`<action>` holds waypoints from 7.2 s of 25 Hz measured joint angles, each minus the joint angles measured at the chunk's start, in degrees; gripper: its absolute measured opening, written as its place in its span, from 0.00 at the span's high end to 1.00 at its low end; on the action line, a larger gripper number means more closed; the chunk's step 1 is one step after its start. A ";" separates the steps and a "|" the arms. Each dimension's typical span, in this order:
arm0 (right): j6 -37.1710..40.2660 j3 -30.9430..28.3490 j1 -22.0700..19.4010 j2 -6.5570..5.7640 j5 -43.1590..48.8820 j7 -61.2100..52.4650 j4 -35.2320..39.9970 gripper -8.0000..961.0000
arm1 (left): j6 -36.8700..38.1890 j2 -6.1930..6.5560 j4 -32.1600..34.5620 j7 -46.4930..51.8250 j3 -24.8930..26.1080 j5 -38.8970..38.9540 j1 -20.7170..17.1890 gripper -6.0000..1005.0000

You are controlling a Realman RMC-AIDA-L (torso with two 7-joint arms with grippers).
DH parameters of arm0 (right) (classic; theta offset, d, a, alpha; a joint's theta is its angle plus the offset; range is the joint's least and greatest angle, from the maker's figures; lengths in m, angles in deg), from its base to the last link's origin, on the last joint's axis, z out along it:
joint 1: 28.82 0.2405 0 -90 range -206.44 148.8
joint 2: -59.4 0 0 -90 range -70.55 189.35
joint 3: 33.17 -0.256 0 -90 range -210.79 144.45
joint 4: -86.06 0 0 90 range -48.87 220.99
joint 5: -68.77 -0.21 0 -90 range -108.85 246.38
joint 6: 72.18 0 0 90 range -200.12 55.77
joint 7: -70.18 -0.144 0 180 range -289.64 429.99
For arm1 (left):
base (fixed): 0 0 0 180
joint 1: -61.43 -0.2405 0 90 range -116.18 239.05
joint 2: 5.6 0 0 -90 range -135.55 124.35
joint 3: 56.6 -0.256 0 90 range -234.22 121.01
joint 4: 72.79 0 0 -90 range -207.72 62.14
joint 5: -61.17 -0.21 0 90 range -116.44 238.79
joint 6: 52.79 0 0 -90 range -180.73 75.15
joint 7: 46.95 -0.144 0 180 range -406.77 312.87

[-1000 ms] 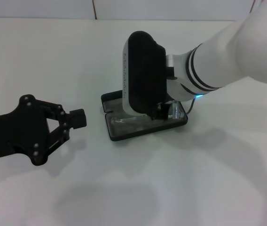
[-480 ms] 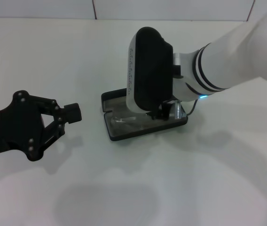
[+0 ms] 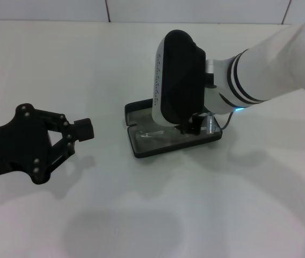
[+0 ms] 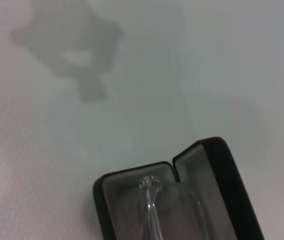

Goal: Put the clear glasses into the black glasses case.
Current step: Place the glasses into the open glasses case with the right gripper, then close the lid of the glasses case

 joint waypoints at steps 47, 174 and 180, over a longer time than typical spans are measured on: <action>-2.15 -3.01 -2.90 0.00 1.08 -1.01 0.61 0.89 | -0.09 -0.30 0.00 -0.25 2.82 -0.05 0.26 0.94; 26.48 -51.37 -28.54 -0.73 -69.84 51.37 -13.31 0.89 | -0.01 -0.90 -2.26 -0.70 3.40 0.45 3.42 0.94; 26.97 -53.56 -28.64 -0.79 -69.70 50.97 -15.97 0.89 | -0.37 -0.91 -3.74 -0.85 1.92 0.61 7.22 0.94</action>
